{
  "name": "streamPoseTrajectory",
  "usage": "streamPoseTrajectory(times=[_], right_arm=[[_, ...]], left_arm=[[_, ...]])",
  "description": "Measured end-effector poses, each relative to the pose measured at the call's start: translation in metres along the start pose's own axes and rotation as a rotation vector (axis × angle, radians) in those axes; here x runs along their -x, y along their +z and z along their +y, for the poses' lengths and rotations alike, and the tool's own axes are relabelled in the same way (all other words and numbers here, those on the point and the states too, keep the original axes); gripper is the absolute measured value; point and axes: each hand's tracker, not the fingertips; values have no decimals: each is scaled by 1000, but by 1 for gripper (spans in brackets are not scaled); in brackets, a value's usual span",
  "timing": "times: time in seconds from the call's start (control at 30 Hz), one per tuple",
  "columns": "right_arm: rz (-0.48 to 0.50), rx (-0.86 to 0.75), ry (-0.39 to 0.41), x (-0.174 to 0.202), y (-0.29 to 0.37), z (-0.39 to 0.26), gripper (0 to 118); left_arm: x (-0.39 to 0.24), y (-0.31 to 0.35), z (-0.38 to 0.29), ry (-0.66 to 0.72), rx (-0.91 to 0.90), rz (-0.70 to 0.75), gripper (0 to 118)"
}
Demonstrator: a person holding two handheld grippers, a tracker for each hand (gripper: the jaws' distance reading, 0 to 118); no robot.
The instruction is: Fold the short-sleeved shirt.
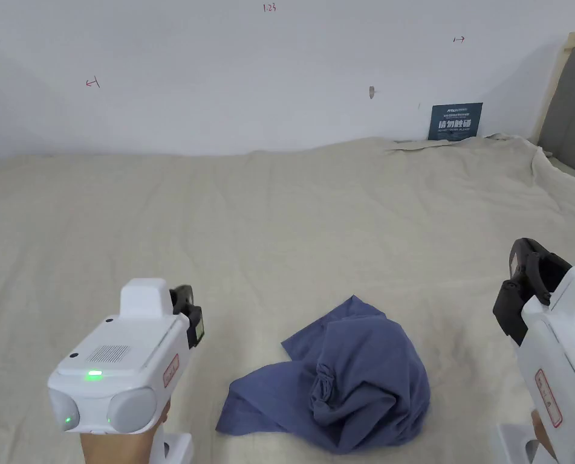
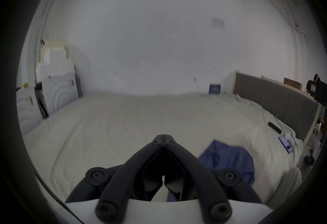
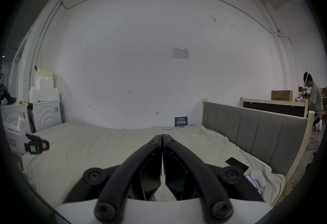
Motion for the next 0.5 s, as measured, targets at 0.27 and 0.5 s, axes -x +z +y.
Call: streamPoseTrajectory(times=[0.27, 0.5], right_arm=[[-8, 22, -2, -3, -4, -7, 0], [-10, 43, -4, -5, -8, -15, 0]], left_arm=[[-6, -59, -53, 34, 432, -65, 0], [-5, -88, -98, 96, 645, -75, 4]])
